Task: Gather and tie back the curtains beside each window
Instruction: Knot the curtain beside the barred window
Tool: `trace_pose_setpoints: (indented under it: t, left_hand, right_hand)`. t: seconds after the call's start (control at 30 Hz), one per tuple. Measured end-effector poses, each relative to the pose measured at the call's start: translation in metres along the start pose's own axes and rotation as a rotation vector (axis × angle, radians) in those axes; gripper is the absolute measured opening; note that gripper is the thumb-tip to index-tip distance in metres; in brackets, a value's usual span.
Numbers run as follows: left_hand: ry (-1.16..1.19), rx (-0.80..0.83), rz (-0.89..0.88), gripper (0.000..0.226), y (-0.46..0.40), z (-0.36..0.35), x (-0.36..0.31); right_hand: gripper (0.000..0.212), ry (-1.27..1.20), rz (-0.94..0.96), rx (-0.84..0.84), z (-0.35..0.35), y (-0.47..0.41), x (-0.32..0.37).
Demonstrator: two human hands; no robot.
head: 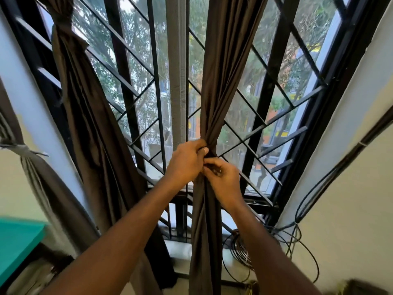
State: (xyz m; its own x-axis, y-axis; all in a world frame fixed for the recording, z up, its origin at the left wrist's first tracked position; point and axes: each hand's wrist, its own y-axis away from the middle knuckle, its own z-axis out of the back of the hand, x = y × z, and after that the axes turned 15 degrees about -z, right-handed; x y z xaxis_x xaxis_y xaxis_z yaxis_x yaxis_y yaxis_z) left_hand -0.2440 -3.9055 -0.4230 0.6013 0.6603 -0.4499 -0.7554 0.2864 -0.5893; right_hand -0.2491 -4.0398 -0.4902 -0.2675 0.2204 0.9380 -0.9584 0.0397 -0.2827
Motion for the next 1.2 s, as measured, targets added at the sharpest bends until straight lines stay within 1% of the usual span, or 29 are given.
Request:
trace_pose_setpoints:
  t: [0.07, 0.17, 0.23, 0.33, 0.4, 0.5, 0.57, 0.63, 0.7, 0.77, 0.9, 1.0, 1.1, 1.2]
  left_hand:
    - [0.045, -0.039, -0.087, 0.012, 0.002, 0.002, 0.004]
    - [0.136, -0.027, -0.219, 0.013, 0.007, -0.002, 0.006]
    - [0.113, 0.004, -0.286, 0.019, 0.009, -0.006, 0.009]
    - [0.047, 0.031, -0.372, 0.024, 0.011, -0.006, 0.015]
    - [-0.027, 0.019, -0.422, 0.027, 0.013, -0.003, 0.018]
    - [-0.116, 0.016, -0.488, 0.026, 0.014, 0.002, 0.022]
    - [-0.14, 0.039, -0.525, 0.025, 0.015, 0.001, 0.02]
    - [-0.18, 0.042, -0.518, 0.027, 0.015, -0.003, 0.018]
    - [-0.207, -0.001, -0.486, 0.03, 0.014, -0.008, 0.019]
    - [-0.183, -0.043, -0.448, 0.033, 0.015, -0.012, 0.018]
    - [-0.104, -0.091, -0.373, 0.038, 0.018, -0.014, 0.015]
    - [-0.058, -0.119, -0.314, 0.039, 0.018, -0.017, 0.016]
    - [0.004, -0.152, -0.274, 0.041, 0.019, -0.019, 0.014]
    - [0.027, -0.16, -0.258, 0.041, 0.017, -0.021, 0.014]
  right_hand:
    - [0.019, -0.015, -0.038, -0.005, 0.005, 0.001, -0.003]
    - [0.015, 0.135, 0.031, -0.019, 0.006, 0.004, -0.005]
    - [0.015, 0.208, 0.075, 0.002, 0.007, 0.008, -0.003]
    - [0.019, 0.255, 0.122, 0.036, 0.01, 0.011, 0.003]
    - [0.023, 0.219, 0.145, 0.034, 0.016, 0.01, 0.009]
    - [0.025, -0.012, 0.083, -0.007, 0.027, 0.004, 0.026]
    - [0.026, -0.078, 0.081, -0.027, 0.033, -0.003, 0.04]
    - [0.023, 0.031, 0.169, -0.051, 0.035, -0.007, 0.05]
    - [0.015, 0.181, 0.3, -0.088, 0.034, -0.005, 0.054]
    - [0.012, 0.248, 0.39, -0.092, 0.035, -0.005, 0.053]
    - [0.023, 0.247, 0.446, -0.057, 0.036, 0.0, 0.049]
    - [0.022, 0.353, 0.557, -0.161, 0.035, 0.003, 0.041]
    - [0.029, 0.472, 0.614, -0.2, 0.033, -0.001, 0.036]
    - [0.038, 0.517, 0.642, -0.155, 0.027, -0.003, 0.032]
